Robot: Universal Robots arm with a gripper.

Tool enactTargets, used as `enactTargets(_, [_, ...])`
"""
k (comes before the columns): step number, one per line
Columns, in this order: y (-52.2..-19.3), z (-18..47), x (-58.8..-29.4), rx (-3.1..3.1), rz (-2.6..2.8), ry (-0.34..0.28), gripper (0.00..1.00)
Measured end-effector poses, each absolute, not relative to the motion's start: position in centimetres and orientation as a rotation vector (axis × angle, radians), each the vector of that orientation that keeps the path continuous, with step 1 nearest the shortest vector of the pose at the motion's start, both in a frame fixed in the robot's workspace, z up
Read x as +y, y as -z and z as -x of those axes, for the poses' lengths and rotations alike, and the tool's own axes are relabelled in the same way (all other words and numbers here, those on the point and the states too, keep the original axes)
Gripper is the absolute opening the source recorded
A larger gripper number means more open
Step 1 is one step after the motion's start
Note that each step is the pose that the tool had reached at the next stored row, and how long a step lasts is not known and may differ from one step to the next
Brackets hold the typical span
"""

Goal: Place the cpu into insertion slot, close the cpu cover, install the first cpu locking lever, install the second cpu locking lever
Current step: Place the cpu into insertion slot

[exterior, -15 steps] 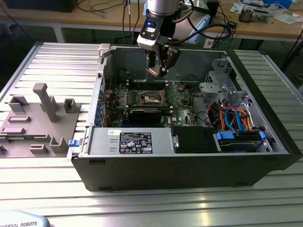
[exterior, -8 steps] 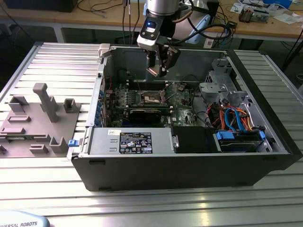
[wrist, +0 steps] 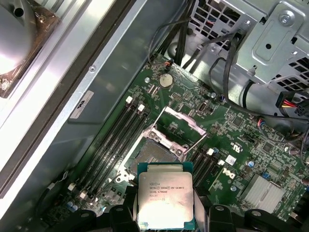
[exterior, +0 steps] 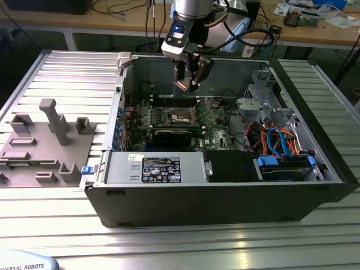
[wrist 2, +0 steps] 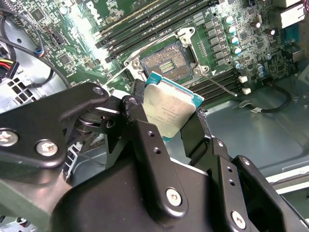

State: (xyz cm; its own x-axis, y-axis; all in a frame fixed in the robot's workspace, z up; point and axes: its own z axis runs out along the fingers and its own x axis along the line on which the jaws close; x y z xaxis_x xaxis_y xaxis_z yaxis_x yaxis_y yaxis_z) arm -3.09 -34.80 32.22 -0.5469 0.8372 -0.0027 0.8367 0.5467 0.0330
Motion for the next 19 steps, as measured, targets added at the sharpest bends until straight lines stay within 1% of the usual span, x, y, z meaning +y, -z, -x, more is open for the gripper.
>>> enactTargets(19, [-32.21,3.09,-34.8,2.72,-1.533,-0.043,0.54])
